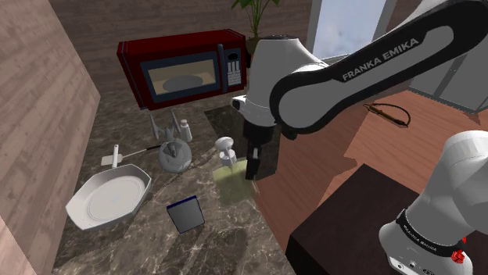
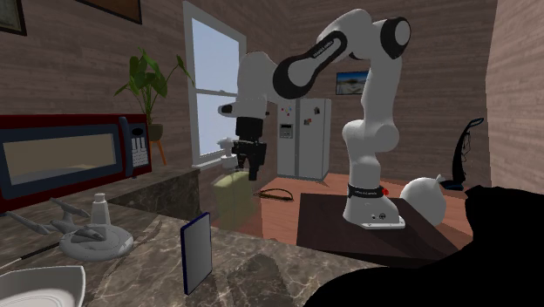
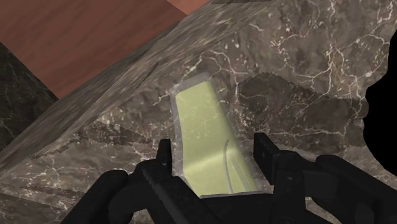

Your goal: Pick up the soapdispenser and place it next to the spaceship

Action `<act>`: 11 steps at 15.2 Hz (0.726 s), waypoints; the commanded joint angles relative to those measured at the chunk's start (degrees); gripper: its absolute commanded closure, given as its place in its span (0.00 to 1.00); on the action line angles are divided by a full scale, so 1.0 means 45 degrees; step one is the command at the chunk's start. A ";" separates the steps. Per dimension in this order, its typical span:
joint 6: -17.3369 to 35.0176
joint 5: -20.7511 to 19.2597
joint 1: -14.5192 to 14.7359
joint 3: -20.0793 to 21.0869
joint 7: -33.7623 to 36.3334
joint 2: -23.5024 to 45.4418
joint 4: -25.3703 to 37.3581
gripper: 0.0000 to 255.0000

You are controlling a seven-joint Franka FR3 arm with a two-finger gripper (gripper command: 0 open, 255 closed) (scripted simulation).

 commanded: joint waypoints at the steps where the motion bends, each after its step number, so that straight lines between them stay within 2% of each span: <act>1: -0.0381 -0.0035 -0.0021 -0.0035 0.0033 -0.0169 0.0210 1.00; 11: -0.2193 -0.0179 -0.0081 -0.0166 0.0253 -0.0919 0.1285 1.00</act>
